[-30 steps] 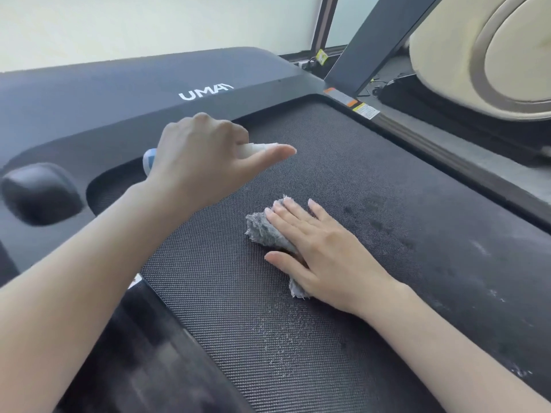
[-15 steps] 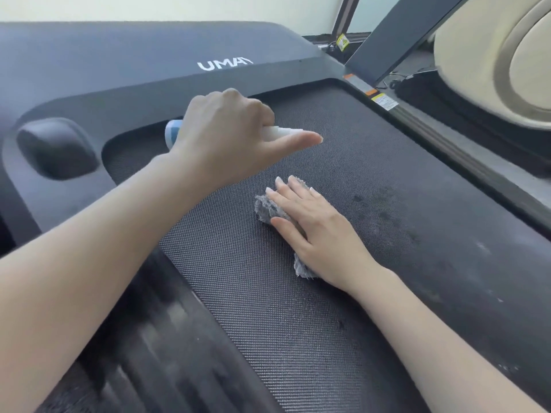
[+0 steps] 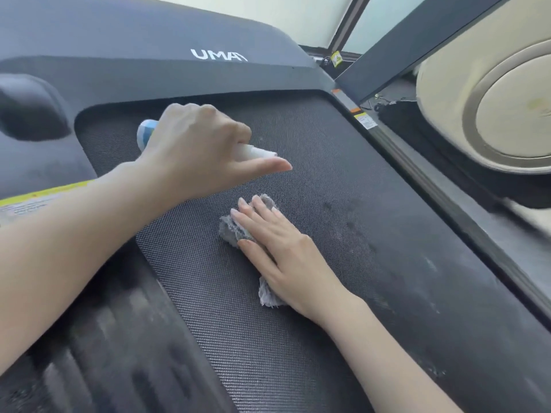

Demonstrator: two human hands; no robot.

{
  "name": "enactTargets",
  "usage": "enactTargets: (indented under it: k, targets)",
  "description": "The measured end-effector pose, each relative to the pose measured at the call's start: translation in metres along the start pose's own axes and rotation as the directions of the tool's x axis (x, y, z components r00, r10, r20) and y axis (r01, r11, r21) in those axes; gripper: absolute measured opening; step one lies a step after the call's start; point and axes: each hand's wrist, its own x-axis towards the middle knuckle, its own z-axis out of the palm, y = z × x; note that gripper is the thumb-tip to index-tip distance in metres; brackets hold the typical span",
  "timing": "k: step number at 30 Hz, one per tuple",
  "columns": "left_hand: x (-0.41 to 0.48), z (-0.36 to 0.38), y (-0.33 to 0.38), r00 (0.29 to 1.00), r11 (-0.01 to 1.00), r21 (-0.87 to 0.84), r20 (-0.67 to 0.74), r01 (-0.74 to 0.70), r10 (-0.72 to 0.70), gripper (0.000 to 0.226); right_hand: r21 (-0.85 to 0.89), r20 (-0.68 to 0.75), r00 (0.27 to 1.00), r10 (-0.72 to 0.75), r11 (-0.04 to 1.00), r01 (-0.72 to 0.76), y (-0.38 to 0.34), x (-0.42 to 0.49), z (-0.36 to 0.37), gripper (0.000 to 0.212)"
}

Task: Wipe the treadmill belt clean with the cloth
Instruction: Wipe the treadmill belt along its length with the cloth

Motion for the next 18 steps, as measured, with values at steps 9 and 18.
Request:
enactTargets:
  k: [9,18]
  targets:
    - [-0.002,0.000,0.000,0.999,1.000,-0.003,-0.038,-0.021,0.020,0.076,-0.135,0.062,0.972,-0.229,0.963,0.235,-0.020,-0.057,0.015,0.047]
    - [-0.001,0.000,0.001,0.999,0.999,0.030,-0.026,-0.036,0.037,0.073,-0.270,0.006,0.986,-0.166,0.949,0.161,-0.009,-0.056,0.020,0.045]
